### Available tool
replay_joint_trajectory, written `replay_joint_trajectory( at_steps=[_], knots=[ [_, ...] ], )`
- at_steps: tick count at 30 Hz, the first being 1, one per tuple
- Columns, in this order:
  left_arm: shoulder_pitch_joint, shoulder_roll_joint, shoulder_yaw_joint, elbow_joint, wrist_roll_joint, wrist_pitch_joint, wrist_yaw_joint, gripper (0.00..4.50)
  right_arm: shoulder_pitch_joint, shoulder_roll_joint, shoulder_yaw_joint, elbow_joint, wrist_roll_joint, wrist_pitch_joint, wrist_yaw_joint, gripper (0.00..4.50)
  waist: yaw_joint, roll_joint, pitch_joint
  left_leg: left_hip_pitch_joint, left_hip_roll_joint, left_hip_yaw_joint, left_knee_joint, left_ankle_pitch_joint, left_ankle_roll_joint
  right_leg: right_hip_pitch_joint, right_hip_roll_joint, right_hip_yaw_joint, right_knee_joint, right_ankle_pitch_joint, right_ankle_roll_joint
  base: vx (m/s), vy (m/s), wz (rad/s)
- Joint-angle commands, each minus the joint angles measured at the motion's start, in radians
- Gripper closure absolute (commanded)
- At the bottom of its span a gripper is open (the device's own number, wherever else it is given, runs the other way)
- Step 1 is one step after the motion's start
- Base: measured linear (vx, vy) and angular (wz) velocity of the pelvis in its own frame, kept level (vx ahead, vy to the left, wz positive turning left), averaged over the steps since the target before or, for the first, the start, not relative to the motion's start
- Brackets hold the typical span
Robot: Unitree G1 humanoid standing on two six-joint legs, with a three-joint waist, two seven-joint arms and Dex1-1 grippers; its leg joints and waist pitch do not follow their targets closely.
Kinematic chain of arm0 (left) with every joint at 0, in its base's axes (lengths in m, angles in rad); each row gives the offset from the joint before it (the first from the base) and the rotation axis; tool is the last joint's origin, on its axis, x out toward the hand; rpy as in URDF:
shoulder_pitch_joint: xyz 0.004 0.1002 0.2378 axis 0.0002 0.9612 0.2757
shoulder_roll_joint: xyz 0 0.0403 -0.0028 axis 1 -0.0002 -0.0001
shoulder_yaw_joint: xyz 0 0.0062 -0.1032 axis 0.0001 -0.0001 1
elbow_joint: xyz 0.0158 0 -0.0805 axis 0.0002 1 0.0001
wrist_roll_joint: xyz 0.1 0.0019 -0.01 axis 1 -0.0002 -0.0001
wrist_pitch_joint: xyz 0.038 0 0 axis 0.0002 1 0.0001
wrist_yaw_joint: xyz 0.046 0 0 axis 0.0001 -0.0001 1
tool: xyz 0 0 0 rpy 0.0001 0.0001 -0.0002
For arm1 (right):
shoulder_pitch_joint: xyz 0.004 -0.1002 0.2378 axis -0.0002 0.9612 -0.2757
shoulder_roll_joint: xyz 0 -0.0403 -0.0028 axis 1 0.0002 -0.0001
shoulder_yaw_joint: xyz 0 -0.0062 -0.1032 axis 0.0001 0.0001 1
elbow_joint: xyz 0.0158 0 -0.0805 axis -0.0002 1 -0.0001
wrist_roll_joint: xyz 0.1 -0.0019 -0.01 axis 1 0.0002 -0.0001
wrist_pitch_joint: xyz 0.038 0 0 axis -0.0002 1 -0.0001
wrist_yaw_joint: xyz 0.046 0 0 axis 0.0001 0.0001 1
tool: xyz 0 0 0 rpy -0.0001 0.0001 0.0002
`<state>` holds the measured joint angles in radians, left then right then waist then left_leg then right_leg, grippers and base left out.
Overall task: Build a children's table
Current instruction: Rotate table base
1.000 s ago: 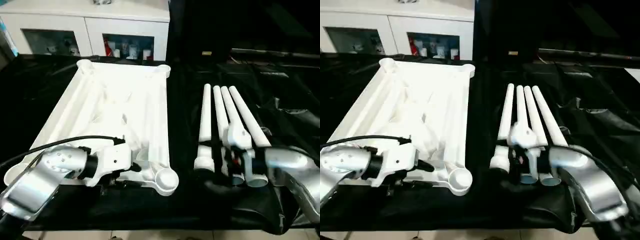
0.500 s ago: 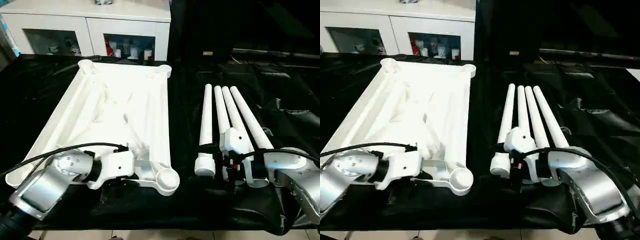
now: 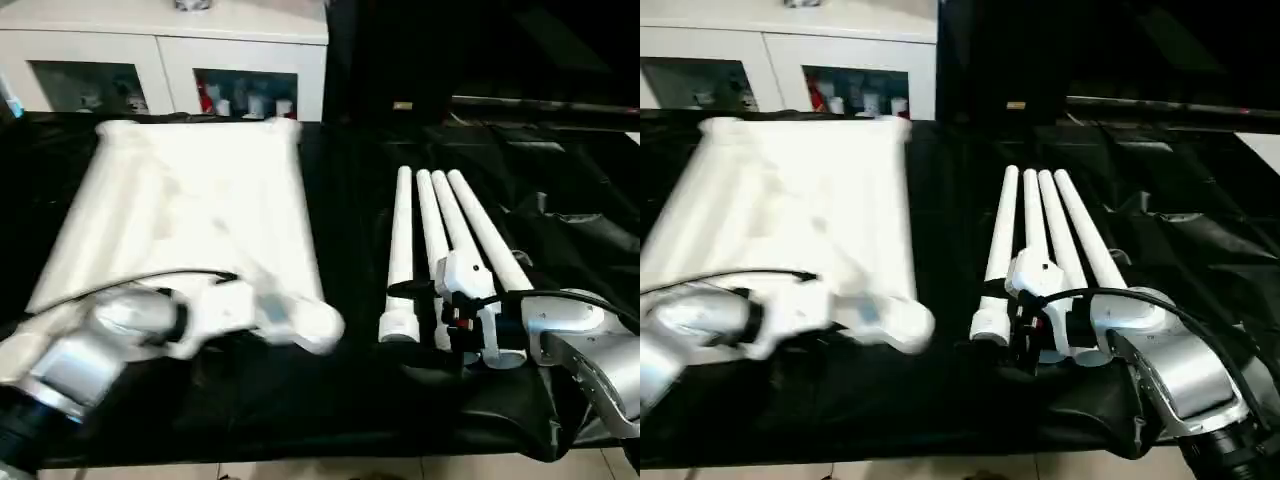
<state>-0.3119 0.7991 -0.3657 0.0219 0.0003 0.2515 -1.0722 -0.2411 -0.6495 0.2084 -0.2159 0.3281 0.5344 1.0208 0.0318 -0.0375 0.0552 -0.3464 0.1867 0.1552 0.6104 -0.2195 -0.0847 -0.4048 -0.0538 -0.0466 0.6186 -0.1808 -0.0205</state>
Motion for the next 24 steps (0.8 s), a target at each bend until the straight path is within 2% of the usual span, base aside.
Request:
replay_joint_trajectory(
  at_steps=[1, 6, 11, 12, 14, 15, 18, 21, 22, 24],
  knots=[
    [0.009, 0.031, 0.032, 0.038, 0.054, -0.009, 0.054, 4.47, -0.024, 0.001, 0.012, 0.018, -0.011, -0.016, -0.002, 0.0, 0.008, 0.006, -0.059, -0.006, 0.034, -0.005, -0.074, -0.128, 0.032, 0.052, -0.069, 0.045, -0.07, -0.254, -0.174, 0.0, 0.0, 0.0],
    [0.012, 0.04, 0.037, 0.059, 0.057, -0.031, 0.058, 4.47, -0.031, 0.005, 0.011, 0.03, -0.016, -0.022, -0.001, 0.0, 0.01, 0.001, -0.059, -0.006, 0.035, -0.004, -0.075, -0.135, 0.028, 0.053, -0.072, 0.046, -0.07, -0.25, -0.18, 0.0, 0.0, 0.0],
    [0.013, 0.038, 0.038, 0.061, 0.062, -0.04, 0.053, 4.47, -0.033, 0.006, 0.008, 0.038, -0.021, -0.029, 0.0, 0.0, 0.011, 0.004, -0.058, -0.005, 0.034, -0.004, -0.075, -0.136, 0.025, 0.053, -0.073, 0.047, -0.069, -0.257, -0.177, 0.0, 0.0, 0.0],
    [0.016, 0.039, 0.037, 0.052, 0.059, -0.036, 0.05, 4.2, -0.035, 0.007, 0.005, 0.04, -0.022, -0.031, -0.002, 0.0, 0.01, 0.003, -0.058, -0.006, 0.034, -0.004, -0.075, -0.137, 0.025, 0.053, -0.072, 0.047, -0.07, -0.258, -0.177, 0.0, 0.0, 0.0],
    [0.018, 0.038, 0.039, 0.043, 0.049, -0.028, 0.046, 4.04, -0.037, 0.008, 0.003, 0.043, -0.022, -0.033, -0.004, 0.0, 0.01, 0.003, -0.058, -0.006, 0.034, -0.004, -0.075, -0.136, 0.025, 0.054, -0.073, 0.047, -0.069, -0.262, -0.176, 0.0, 0.0, 0.0],
    [0.023, 0.033, 0.056, 0.007, -0.005, 0.016, 0.013, 4.04, -0.04, 0.017, -0.013, 0.041, -0.01, -0.037, -0.012, 0.0, 0.01, 0.005, -0.059, -0.006, 0.035, -0.004, -0.075, -0.132, 0.021, 0.054, -0.073, 0.047, -0.067, -0.251, -0.18, 0.0, 0.0, 0.0],
    [0.025, 0.043, 0.071, -0.034, -0.043, 0.051, -0.018, 3.78, -0.046, 0.044, -0.052, 0.034, 0.022, -0.023, -0.04, 0.0, 0.01, 0.006, -0.06, -0.005, 0.034, -0.003, -0.074, -0.127, 0.023, 0.052, -0.072, 0.047, -0.066, -0.238, -0.189, 0.0, 0.0, 0.0],
    [0.01, 0.05, 0.117, -0.079, -0.095, 0.081, -0.029, 3.64, -0.062, 0.081, -0.108, 0.03, 0.045, 0.024, -0.113, 0.0, 0.014, 0.01, -0.059, -0.001, 0.034, -0.002, -0.075, -0.127, 0.017, 0.049, -0.068, 0.046, -0.066, -0.232, -0.196, 0.0, 0.0, 0.0],
    [-0.002, 0.049, 0.134, -0.091, -0.117, 0.095, -0.033, 3.33, -0.071, 0.089, -0.122, 0.028, 0.044, 0.065, -0.15, 0.0, 0.014, 0.008, -0.058, 0.0, 0.033, -0.001, -0.076, -0.128, 0.01, 0.05, -0.067, 0.046, -0.064, -0.231, -0.199, 0.0, 0.0, 0.0],
    [-0.023, 0.048, 0.162, -0.113, -0.15, 0.119, -0.041, 3.22, -0.092, 0.099, -0.145, 0.028, 0.053, 0.145, -0.198, 0.0, 0.02, 0.012, -0.058, 0.005, 0.033, 0.001, -0.076, -0.14, 0.002, 0.046, -0.066, 0.046, -0.066, -0.24, -0.196, 0.0, 0.0, 0.0]
  ],
)
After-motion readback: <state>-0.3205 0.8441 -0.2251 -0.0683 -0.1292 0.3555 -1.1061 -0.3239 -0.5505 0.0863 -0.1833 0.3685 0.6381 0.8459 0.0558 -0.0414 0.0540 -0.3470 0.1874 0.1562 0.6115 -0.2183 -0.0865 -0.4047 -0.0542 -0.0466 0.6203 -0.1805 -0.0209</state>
